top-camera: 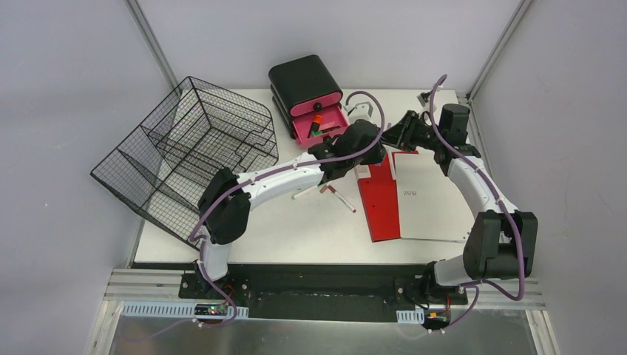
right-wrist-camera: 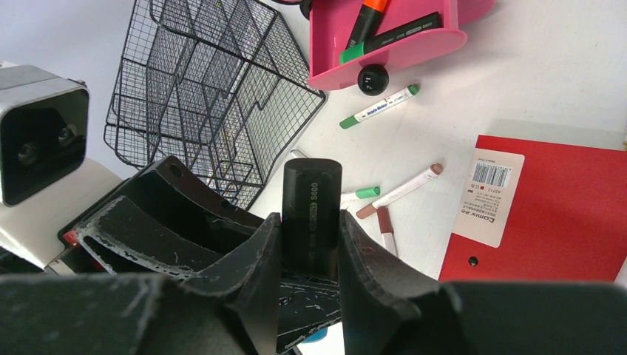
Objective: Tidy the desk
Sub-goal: Pick up the stationery from the center of the board, then place the stationery in the drawer.
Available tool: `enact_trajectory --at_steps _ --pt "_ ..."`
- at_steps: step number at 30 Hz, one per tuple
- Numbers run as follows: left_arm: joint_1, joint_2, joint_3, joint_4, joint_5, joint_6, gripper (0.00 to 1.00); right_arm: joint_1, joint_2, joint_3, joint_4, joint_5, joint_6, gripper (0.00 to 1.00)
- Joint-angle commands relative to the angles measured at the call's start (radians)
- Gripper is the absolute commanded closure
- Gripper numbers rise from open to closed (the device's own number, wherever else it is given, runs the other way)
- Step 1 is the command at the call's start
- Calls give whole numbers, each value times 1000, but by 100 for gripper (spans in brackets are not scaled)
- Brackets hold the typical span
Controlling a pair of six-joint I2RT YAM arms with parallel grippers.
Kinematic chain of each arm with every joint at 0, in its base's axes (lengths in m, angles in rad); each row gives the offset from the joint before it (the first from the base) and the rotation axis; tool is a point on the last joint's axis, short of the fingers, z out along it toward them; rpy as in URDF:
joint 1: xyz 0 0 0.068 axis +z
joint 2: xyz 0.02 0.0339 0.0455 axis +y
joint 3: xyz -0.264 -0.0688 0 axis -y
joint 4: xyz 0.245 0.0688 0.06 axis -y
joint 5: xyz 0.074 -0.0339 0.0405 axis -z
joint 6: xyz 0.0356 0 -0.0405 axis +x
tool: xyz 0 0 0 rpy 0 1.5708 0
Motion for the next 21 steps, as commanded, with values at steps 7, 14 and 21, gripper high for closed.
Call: enact_trajectory --at_steps 7,14,21 --pt "7 -49 -49 46 -56 118 100 15 -11 40 8 -207 -89 85" --pt "9 -128 -177 154 -59 230 100 21 21 72 -60 -315 -182 51" --pt "30 -203 -300 221 -61 334 100 24 17 85 -114 -326 -247 35"
